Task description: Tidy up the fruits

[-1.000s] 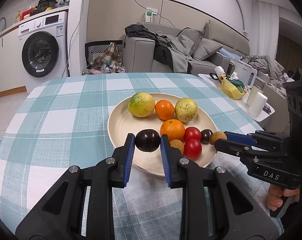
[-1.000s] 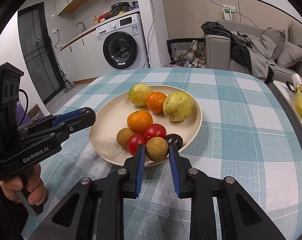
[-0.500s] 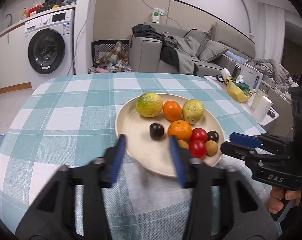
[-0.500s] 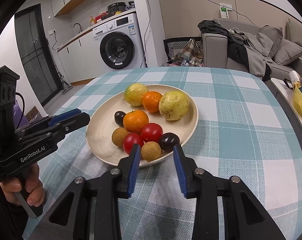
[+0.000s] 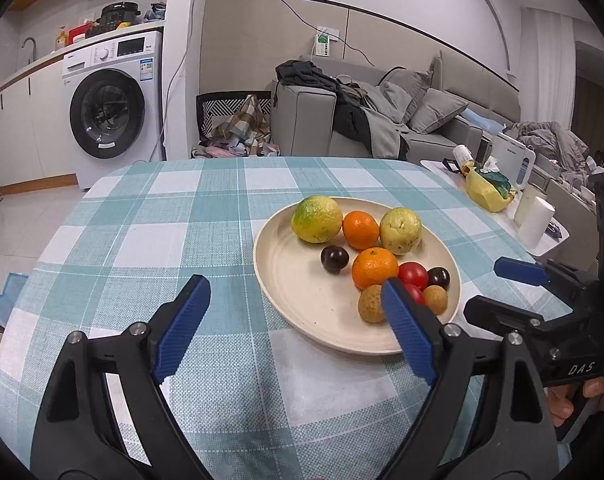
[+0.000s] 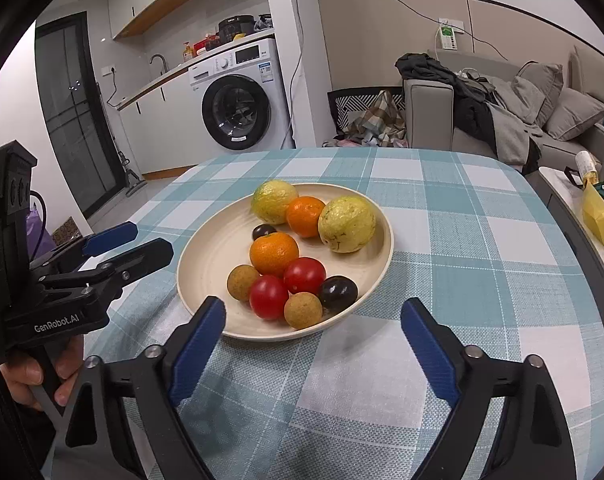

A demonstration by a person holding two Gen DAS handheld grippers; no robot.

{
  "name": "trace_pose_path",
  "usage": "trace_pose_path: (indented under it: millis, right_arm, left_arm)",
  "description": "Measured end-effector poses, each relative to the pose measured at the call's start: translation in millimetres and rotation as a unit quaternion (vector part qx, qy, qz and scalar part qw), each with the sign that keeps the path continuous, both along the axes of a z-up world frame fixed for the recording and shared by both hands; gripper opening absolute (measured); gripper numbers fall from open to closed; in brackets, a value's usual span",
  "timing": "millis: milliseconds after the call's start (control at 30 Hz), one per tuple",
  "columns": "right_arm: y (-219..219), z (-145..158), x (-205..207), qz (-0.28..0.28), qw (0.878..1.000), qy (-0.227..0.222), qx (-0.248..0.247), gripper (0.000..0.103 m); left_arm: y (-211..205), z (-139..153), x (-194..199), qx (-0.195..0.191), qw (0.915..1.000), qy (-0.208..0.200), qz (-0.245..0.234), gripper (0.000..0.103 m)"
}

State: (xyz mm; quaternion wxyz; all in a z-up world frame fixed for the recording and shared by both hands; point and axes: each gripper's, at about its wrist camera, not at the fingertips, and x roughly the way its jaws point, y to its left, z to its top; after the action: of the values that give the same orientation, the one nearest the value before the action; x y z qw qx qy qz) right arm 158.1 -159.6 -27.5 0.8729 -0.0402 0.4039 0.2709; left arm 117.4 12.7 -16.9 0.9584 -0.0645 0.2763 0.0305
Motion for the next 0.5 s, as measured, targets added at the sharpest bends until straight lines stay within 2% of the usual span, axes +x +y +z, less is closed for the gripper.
trace_pose_path:
  millis: [67,267,500]
  right_arm:
    - [-1.4,2.2,-1.6,-0.003,1.000,-0.008,0.004,0.100]
    - [-7.1,10.7,-5.3,-0.009,0.999,-0.036,0.021,0.103]
    - [-10.2,15.6,-7.9,-0.007,0.998,-0.052,0.037,0.103]
  left_arm:
    - [0.2,-0.2,-1.9,-0.001,1.0000,0.001,0.000,0.093]
    - [-3.1,0.3,-6.6,0.005,0.9999,-0.008,-0.003,0.102]
    - [-3.5,1.6,-13.5,0.003,0.9999,-0.015,-0.001,0.102]
